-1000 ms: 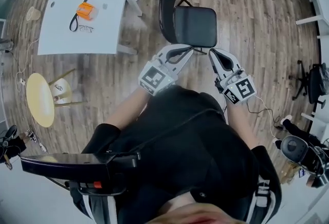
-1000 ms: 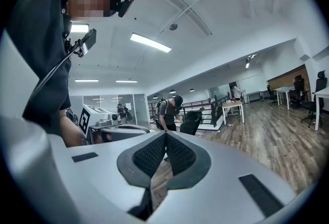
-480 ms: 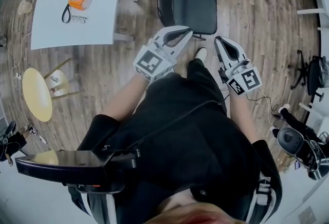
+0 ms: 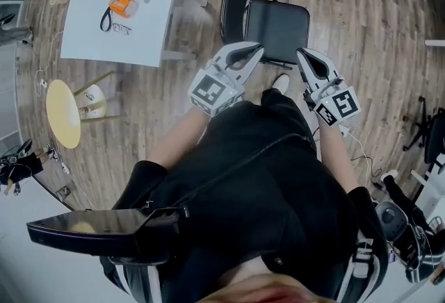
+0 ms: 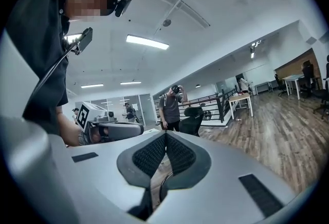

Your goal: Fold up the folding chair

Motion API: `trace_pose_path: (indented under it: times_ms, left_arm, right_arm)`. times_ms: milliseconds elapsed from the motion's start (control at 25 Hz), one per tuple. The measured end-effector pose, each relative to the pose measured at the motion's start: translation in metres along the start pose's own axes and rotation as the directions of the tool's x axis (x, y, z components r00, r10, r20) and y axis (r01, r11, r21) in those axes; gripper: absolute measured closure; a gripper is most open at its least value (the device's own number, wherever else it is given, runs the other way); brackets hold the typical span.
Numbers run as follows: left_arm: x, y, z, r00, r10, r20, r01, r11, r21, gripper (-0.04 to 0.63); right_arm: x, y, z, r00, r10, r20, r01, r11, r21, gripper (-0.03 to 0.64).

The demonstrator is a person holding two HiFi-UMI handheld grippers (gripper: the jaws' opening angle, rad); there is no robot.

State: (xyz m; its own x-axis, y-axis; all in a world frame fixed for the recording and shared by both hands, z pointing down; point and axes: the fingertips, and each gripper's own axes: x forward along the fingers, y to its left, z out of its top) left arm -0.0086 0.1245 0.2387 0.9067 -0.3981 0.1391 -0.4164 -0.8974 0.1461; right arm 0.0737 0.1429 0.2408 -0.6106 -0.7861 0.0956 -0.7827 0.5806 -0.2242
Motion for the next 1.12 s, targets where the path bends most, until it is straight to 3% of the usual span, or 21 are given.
trace_pose_path:
  times_ms: [360,720,920,1040,1120]
  left_arm:
    - [0.086,0.012,-0.019,0.993,0.059,-0.1,-0.06,0.998,-0.012,0.591]
    - [0.116,0.078,-0.084,0.968,0.149,-0.204,-0.17,0.981,-0.092,0.589]
    - [0.101,0.151,-0.124,0.93,0.221,-0.295,-0.279,0.945,-0.173,0.589]
    - [0.085,0.188,-0.154,0.886,0.242,-0.395,-0.349,0.91,-0.225,0.577]
    - [0.071,0.213,-0.173,0.854,0.261,-0.45,-0.395,0.888,-0.235,0.529]
  right_arm:
    - [0.001,-0.094,-0.019,0.993,0.107,-0.042,-0.105,0.993,0.047,0.607]
    - [0.037,-0.144,-0.102,0.961,0.244,-0.128,-0.223,0.961,0.163,0.606]
    - [0.065,-0.184,-0.176,0.956,0.247,-0.157,-0.194,0.936,0.293,0.606]
    - [0.074,-0.211,-0.226,0.956,0.222,-0.19,-0.15,0.932,0.329,0.606]
    - [0.076,-0.228,-0.261,0.95,0.225,-0.216,-0.137,0.923,0.36,0.604]
